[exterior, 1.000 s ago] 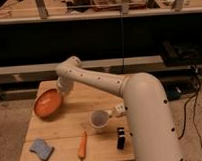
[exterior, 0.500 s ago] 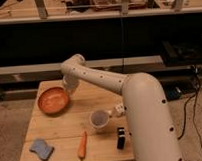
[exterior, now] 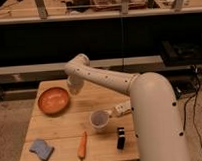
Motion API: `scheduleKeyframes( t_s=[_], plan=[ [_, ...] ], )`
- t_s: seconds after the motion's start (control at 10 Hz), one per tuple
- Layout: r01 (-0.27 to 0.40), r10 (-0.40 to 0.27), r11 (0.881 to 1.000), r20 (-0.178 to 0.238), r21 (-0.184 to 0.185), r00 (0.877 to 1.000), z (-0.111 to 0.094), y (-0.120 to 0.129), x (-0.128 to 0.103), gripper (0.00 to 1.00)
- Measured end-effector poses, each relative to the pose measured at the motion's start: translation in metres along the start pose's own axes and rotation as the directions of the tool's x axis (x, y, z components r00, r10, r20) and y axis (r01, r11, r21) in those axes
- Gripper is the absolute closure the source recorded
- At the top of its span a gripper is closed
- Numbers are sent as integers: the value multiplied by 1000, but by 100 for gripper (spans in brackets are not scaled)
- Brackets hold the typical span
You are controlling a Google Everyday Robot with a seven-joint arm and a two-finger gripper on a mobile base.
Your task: Drag the ceramic bowl in a circle
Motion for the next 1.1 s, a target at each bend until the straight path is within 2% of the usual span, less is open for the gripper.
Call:
scheduleKeyframes(
  t_s=[0.1,0.2,0.4,0.6,0.7,1.1],
  plan=[
    [-8,8,1000,1,-1,1000,2,5,-2,83],
    [-12,12,1000,5,6,1000,6,6,-5,70],
    [-9,9,1000,8,20,1000,9,0,-10,52],
    [-10,9,999,11,33,1000,14,-4,-11,30],
    [-10,10,999,13,37,1000,15,-6,-12,23],
    [-6,4,998,29,66,1000,21,-18,-12,20]
  ],
)
